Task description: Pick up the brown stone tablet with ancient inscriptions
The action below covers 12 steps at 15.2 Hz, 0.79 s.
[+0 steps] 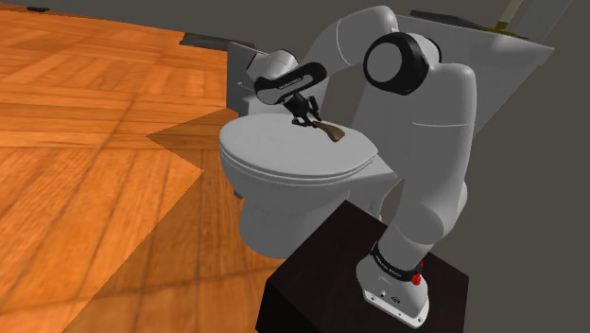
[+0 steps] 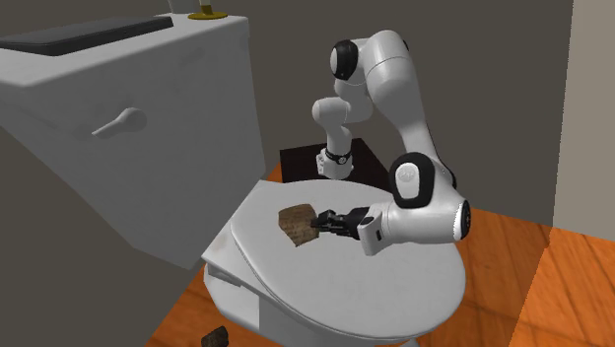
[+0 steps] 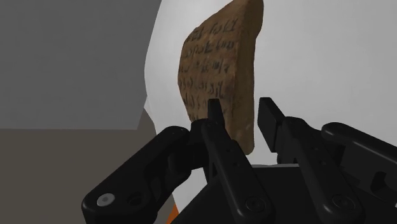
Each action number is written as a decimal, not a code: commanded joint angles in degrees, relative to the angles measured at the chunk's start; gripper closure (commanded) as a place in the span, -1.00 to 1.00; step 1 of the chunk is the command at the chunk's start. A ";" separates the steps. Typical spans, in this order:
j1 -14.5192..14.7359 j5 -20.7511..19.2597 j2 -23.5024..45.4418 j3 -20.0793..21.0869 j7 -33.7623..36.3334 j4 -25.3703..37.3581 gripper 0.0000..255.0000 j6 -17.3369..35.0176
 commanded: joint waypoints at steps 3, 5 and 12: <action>0.13 -0.15 -1.09 -0.04 -1.40 1.03 1.00 -1.61; 0.22 -0.23 -1.65 -0.05 -2.17 1.67 1.00 -2.54; 0.57 -0.65 -3.32 -0.11 -4.97 4.30 1.00 -5.86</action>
